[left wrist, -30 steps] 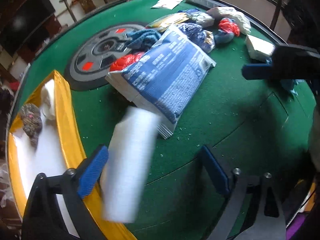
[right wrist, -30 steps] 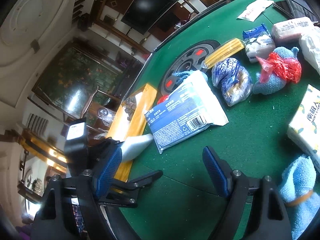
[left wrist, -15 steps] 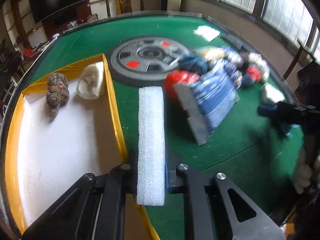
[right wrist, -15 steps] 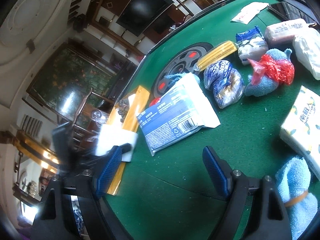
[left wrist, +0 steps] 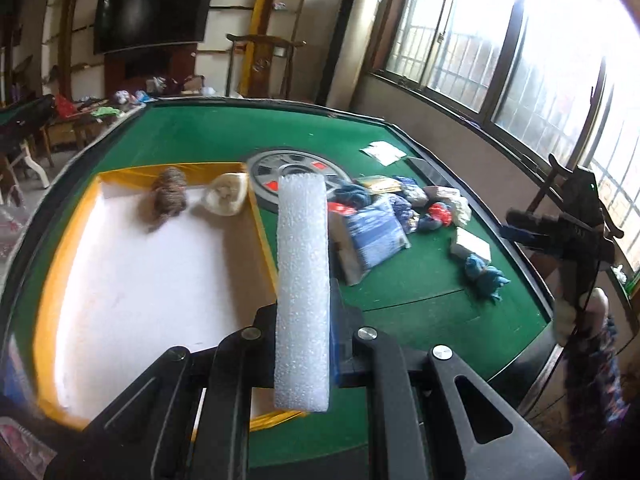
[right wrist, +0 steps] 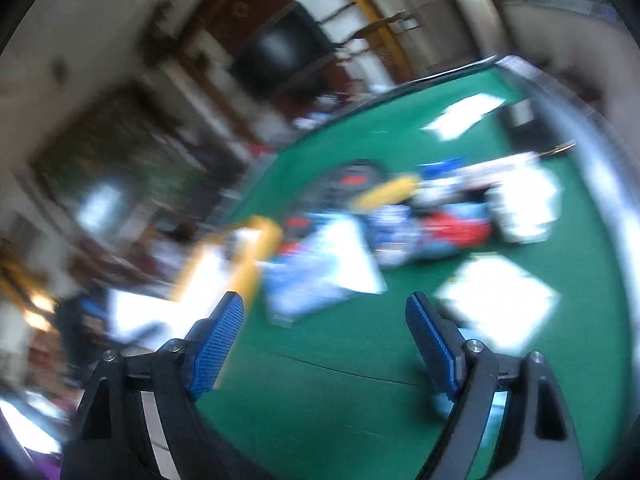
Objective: Organize soft objects
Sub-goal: 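Carry the foam sheet into the box with left while right grasps and drops the blue towel there, then grasp the blue Deeyeo wipes pack with the left tool, then lift the blue pack with left while right grasps the lemon-print tissue pack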
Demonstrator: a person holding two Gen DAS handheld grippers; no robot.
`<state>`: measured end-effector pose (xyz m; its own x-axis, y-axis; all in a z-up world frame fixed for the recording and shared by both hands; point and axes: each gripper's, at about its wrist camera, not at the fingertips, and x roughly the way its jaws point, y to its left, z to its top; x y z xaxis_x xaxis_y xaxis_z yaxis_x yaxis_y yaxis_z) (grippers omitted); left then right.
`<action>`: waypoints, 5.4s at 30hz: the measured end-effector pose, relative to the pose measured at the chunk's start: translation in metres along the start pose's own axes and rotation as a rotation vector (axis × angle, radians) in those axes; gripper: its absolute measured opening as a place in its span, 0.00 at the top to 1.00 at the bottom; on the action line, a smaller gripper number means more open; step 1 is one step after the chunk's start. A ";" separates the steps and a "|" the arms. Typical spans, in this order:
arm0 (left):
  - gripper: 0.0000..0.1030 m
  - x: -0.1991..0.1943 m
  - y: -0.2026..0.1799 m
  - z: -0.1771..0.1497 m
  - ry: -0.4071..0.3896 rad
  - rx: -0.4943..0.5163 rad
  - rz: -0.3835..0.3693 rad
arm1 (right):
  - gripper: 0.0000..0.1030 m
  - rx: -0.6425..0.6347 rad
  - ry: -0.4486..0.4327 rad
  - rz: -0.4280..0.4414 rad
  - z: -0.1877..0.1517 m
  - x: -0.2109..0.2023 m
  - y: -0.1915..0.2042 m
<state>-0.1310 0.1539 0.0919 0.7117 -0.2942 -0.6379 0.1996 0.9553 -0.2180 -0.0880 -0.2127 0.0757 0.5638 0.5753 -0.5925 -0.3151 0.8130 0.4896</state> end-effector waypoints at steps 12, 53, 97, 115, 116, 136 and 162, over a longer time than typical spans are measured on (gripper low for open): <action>0.88 -0.006 0.043 -0.020 -0.001 -0.089 0.064 | 0.74 -0.101 0.176 -0.408 -0.042 0.054 -0.022; 0.30 0.046 0.231 0.047 0.055 -0.470 0.042 | 0.54 -0.202 0.338 -0.002 0.030 0.293 0.228; 0.27 0.131 -0.132 0.035 0.329 0.292 -0.275 | 0.04 0.435 -0.193 -0.146 0.021 0.026 -0.124; 0.17 0.179 -0.188 -0.005 0.309 0.393 -0.090 | 0.04 0.427 -0.173 -0.149 0.020 0.030 -0.124; 0.17 0.182 -0.189 -0.009 0.321 0.408 -0.079 | 0.04 0.424 -0.170 -0.148 0.020 0.030 -0.124; 0.34 0.051 -0.072 0.008 0.150 -0.076 -0.477 | 0.04 0.410 -0.091 -0.181 0.015 0.042 -0.123; 0.33 -0.059 0.136 -0.005 -0.233 -0.522 -1.259 | 0.04 0.266 0.010 -0.204 0.011 0.053 -0.086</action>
<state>-0.1498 0.3008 0.0964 0.3470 -0.8819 0.3193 0.5494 -0.0848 -0.8312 -0.0226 -0.2534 0.0089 0.5871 0.4049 -0.7010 0.0147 0.8605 0.5093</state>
